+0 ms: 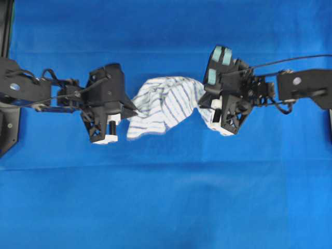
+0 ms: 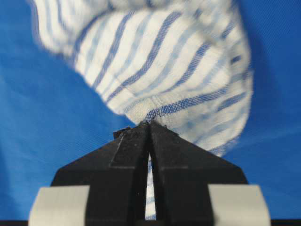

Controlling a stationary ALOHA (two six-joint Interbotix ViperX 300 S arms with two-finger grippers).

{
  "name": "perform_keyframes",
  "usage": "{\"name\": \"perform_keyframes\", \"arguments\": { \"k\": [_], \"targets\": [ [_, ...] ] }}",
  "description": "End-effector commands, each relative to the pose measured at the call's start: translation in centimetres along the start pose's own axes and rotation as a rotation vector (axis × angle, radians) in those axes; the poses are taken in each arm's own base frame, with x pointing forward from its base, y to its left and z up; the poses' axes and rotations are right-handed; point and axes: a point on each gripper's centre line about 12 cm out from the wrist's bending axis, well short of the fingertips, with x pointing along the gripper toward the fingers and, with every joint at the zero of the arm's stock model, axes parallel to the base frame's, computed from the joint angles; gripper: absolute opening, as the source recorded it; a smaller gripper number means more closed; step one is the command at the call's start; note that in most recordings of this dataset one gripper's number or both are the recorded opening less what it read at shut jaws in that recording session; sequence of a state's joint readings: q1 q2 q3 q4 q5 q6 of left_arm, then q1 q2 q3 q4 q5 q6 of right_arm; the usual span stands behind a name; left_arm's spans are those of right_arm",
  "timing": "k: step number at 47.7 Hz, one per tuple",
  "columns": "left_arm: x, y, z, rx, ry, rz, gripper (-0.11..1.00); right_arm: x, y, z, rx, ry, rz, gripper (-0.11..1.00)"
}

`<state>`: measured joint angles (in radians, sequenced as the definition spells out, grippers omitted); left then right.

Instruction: Lift the towel with both arms.

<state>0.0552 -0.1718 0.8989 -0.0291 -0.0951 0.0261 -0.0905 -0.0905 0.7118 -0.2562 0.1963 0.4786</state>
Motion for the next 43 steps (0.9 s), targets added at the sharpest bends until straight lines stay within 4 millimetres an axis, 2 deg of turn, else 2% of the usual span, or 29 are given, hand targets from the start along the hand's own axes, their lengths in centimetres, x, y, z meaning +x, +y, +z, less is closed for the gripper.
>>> {"name": "perform_keyframes", "arguments": {
  "k": [1, 9, 22, 37, 43],
  "targets": [
    [-2.2, -0.1, 3.1, 0.002, -0.083, -0.003, 0.04, -2.8, 0.4, 2.7, 0.0, -0.074, 0.005, 0.0],
    [-5.3, 0.2, 6.1, 0.001, -0.127, 0.003, 0.04, -6.5, 0.3, 5.2, -0.006, -0.099, -0.027, 0.0],
    [-12.1, 1.2, 12.1, -0.015, -0.201, 0.027, 0.04, -13.6, 0.5, 10.1, -0.057, -0.183, -0.067, 0.0],
    [-17.1, 2.0, 16.8, -0.022, -0.262, 0.054, 0.04, -20.5, 0.8, 14.8, -0.104, -0.288, -0.087, 0.0],
    [-19.1, 2.3, 18.6, -0.026, -0.29, 0.065, 0.04, -22.9, 1.0, 16.1, -0.114, -0.321, -0.091, 0.0]
  ]
}}
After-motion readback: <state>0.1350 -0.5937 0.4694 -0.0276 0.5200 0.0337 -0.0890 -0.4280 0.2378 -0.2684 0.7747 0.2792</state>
